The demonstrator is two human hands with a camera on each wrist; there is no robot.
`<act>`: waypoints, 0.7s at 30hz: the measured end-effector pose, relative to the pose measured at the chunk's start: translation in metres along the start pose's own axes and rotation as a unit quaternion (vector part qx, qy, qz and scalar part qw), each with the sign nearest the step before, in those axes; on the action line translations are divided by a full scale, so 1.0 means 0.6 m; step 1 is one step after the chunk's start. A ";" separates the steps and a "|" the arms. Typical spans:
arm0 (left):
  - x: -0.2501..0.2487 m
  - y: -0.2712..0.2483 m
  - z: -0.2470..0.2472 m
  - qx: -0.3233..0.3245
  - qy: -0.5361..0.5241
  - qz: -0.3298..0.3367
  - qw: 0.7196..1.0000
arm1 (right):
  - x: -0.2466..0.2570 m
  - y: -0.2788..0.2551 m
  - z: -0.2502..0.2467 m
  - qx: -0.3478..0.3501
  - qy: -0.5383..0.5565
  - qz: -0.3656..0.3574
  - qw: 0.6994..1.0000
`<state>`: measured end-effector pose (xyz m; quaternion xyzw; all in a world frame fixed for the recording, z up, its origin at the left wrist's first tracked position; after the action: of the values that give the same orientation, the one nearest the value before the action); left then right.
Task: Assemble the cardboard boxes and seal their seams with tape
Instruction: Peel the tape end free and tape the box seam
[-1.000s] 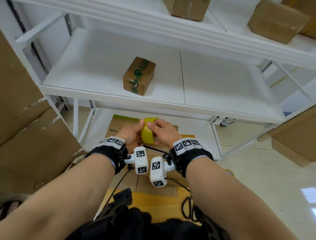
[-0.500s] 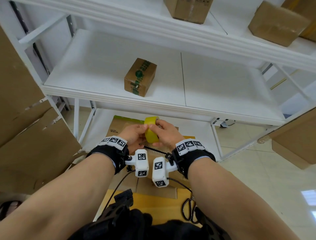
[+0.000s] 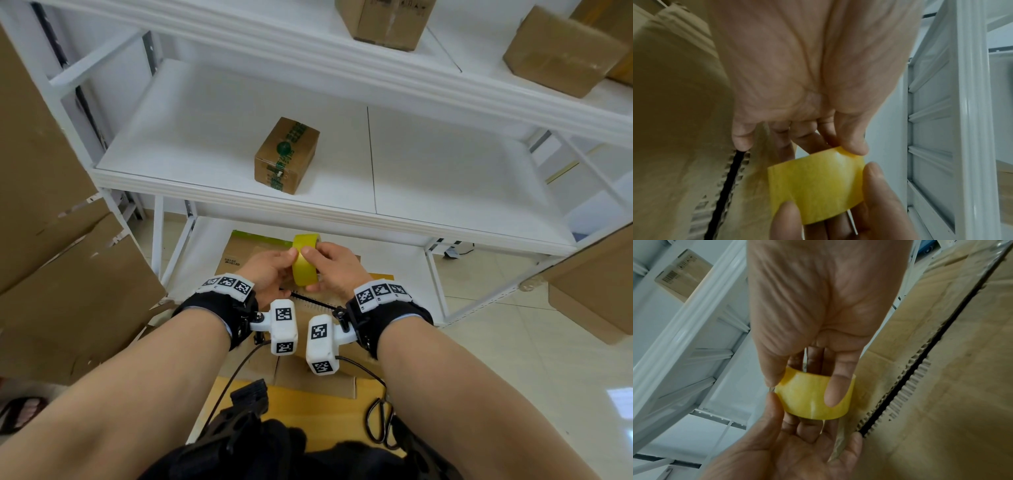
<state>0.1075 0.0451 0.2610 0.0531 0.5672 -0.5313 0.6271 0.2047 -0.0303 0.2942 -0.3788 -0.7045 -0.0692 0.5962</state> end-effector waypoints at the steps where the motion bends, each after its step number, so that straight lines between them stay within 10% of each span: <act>1: 0.000 0.000 -0.001 -0.005 -0.001 0.000 1.000 | 0.000 -0.001 0.002 0.010 0.013 0.005 1.000; 21: -0.004 -0.008 -0.002 0.008 0.001 0.011 1.000 | 0.006 -0.011 0.007 0.049 0.003 -0.021 0.999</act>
<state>0.1036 0.0453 0.2653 0.0650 0.5631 -0.5289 0.6316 0.1973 -0.0308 0.2983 -0.3344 -0.7128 -0.0482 0.6146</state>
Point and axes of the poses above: each hand's wrist, its own y-axis towards the middle knuckle, its own z-axis out of the palm, x = y × z, the point moved 7 cm from there along y, towards the middle knuckle, and after that the axes turned 5 degrees about -x, right-handed, at the moved point
